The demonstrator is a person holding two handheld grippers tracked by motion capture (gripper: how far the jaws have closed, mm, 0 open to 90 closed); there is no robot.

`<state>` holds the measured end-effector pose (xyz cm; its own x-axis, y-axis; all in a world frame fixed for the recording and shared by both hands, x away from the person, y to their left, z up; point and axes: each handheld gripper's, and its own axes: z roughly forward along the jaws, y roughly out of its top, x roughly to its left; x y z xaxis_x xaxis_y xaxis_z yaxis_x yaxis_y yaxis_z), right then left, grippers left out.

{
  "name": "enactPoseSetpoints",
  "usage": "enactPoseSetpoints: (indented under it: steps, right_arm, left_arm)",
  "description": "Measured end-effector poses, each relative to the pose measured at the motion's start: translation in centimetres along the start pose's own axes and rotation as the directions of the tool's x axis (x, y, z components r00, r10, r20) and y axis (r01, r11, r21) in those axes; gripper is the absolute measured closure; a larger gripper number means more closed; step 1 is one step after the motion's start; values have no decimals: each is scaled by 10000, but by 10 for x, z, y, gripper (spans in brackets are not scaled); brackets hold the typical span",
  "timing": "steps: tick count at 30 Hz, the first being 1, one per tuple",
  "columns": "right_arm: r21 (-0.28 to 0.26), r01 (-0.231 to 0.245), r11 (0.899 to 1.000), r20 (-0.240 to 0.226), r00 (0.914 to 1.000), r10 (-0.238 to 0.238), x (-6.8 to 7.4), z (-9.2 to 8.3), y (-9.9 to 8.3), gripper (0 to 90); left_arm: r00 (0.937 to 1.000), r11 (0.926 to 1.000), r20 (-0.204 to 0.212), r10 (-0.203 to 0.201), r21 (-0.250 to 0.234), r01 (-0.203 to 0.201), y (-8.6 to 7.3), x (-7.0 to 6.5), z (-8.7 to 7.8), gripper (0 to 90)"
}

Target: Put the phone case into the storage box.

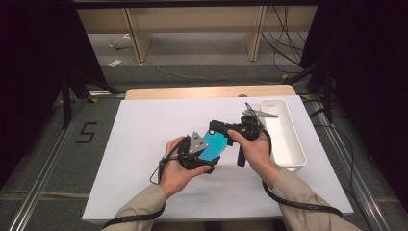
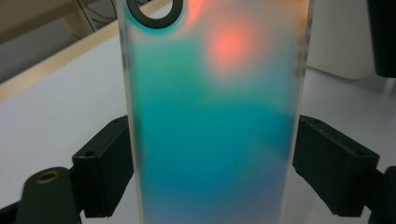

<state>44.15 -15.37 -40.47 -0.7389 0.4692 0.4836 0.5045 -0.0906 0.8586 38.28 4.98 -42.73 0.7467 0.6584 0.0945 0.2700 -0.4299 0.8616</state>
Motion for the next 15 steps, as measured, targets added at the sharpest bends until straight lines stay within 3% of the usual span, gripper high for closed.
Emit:
enactPoseSetpoints:
  steps: [2,4,8,15]
  right_arm:
    - [157,662,9977,53,9978,-663,7,-1,6,803]
    - [233,1303,9912,183,9913,-1307,11,-3,10,803]
    - [481,1768,9831,248,9837,-1781,12,-4,13,803]
    - [902,2333,9682,252,9713,-2364,12,-8,17,802]
  left_arm:
    - [9999,9998,-39,-111,-188,110,0,3,-3,205]
    - [9989,9989,210,-411,-236,416,-2,7,-4,173]
    - [9967,9968,419,-699,-372,714,-6,15,-5,152]
    - [9937,9953,729,-846,-407,877,-11,20,-7,149]
